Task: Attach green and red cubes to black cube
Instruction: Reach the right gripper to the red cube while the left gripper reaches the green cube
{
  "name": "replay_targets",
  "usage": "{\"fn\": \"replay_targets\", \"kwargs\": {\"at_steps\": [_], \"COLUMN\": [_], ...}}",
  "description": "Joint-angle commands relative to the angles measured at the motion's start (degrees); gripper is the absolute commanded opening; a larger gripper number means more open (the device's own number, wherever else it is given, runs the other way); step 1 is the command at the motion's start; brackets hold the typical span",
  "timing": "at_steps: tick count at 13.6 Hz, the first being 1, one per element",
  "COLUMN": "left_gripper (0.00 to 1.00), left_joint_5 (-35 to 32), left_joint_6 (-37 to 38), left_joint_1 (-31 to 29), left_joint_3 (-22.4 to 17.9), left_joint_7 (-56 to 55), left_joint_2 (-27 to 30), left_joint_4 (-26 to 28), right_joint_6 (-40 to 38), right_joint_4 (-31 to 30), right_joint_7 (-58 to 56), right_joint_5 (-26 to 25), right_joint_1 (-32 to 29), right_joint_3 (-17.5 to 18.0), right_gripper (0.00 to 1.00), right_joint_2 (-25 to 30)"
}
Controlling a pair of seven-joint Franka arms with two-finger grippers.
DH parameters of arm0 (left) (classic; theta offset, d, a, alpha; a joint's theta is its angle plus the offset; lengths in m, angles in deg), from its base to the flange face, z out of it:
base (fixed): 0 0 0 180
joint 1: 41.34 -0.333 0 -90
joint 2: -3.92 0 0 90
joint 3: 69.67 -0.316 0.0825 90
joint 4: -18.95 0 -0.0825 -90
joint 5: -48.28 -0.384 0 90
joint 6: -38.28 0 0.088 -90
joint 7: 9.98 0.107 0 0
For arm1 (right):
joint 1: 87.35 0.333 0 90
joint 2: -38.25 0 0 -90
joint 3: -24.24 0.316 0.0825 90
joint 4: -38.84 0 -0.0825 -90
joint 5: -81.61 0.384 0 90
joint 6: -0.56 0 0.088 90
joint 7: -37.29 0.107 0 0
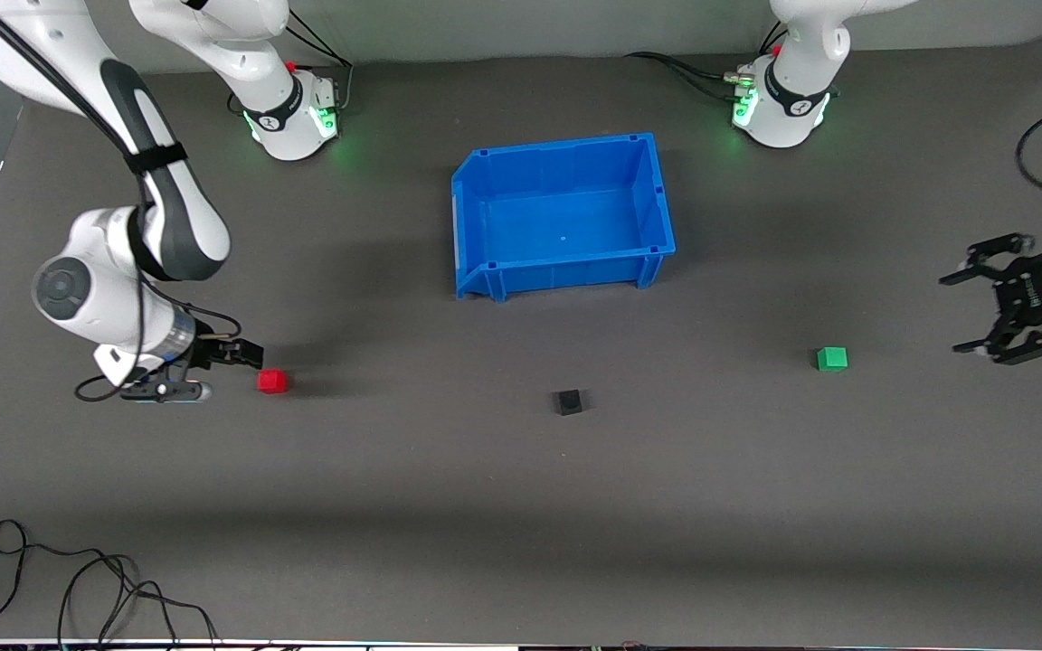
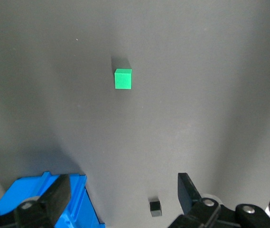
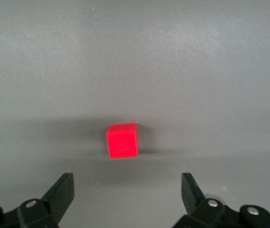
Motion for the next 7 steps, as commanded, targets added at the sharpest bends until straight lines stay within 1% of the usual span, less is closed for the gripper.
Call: {"fn": "replay_targets", "kwargs": {"at_steps": [1, 4, 7], "left_gripper": [1.00, 1.00, 1.00], "left_joint_5": [5.34, 6.67, 13.24], "left_joint_6": [-7.62, -14.75, -23.27], "left_joint_1": [-2.23, -1.70, -1.62], "left_joint_3": [0.46, 0.64, 0.72], "left_joint_7": [4.96, 6.46, 13.90], "left_joint_2": [-0.17, -4.48, -7.47], "left_joint_4": [8.28, 11.37, 15.93], "right_joint_6": [6.68, 12.48, 17.32], "right_joint_4": [-1.07, -0.98, -0.54], "right_joint_7": [-1.56, -1.56, -1.38], "right_joint_5": [1.02, 1.02, 1.02], "right_joint_1": [0.85, 1.11, 1.02], "right_joint_3": [-0.66, -0.66, -0.66], "right_gripper": [1.00, 1.00, 1.00], "right_joint_2": [-3.85, -7.81, -11.24]}}
